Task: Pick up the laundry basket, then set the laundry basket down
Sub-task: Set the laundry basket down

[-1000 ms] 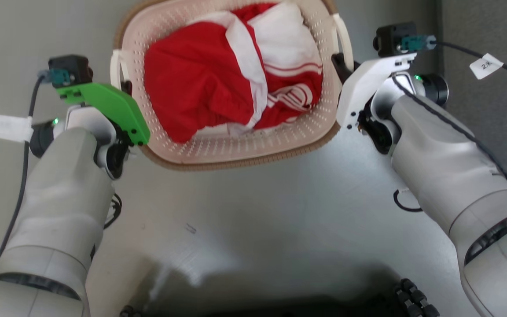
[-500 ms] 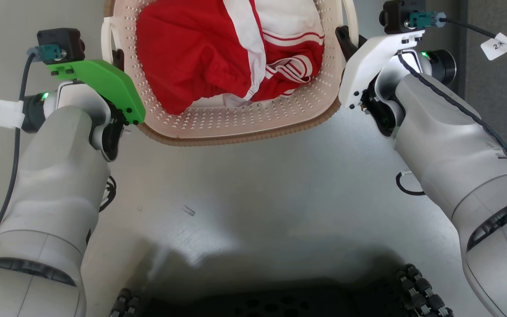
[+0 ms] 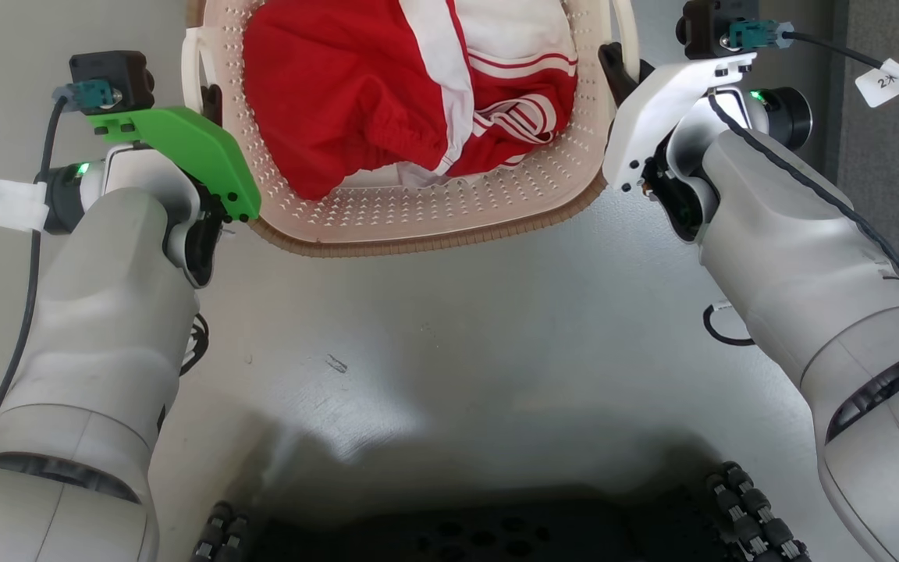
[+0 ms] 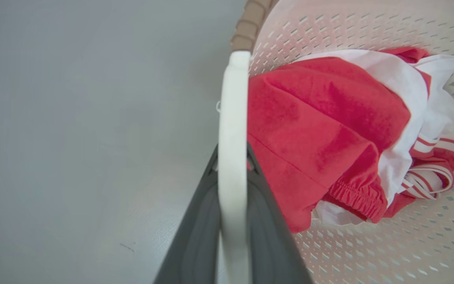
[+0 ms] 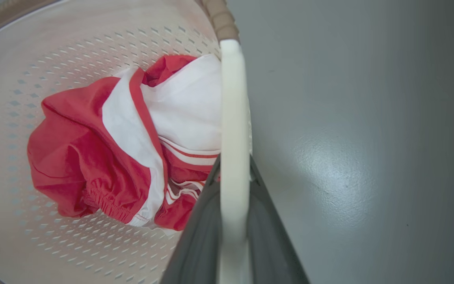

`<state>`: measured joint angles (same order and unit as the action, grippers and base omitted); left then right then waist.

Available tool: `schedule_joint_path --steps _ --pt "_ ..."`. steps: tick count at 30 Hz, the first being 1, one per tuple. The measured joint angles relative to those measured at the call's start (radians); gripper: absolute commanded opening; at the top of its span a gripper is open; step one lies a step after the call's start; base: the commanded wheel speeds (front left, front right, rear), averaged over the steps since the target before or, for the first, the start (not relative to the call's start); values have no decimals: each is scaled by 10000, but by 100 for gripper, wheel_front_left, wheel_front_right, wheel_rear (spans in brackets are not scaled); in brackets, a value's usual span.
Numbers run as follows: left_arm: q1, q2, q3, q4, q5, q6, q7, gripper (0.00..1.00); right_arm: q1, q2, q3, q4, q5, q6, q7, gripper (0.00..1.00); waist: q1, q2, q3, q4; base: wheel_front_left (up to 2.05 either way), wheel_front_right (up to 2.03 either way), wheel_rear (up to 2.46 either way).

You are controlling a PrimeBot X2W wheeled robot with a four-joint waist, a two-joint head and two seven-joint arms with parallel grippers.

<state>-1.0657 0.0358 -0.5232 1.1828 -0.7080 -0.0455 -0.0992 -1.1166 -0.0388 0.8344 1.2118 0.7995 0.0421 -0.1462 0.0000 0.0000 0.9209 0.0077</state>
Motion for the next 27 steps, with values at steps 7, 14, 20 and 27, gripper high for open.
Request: schedule_joint_path --steps 7,14,20,27 --pt "-35 -56 -2 127 0 -84 -79 0 -20 0 23 77 0 10 -12 0 0 0 -31 28 0 0 0" --pt "-183 -58 19 301 0 -56 -353 78 -29 -48 21 119 6 67 -130 51 0 0 -56 48 0 0 0" --pt "-215 44 29 395 0 -15 -499 100 -36 -242 35 75 36 217 -130 100 0 0 -58 76 0 0 0" --pt "-266 59 31 443 -2 -25 -602 100 -36 -244 138 -117 117 385 -111 100 0 0 -77 116 0 0 0"
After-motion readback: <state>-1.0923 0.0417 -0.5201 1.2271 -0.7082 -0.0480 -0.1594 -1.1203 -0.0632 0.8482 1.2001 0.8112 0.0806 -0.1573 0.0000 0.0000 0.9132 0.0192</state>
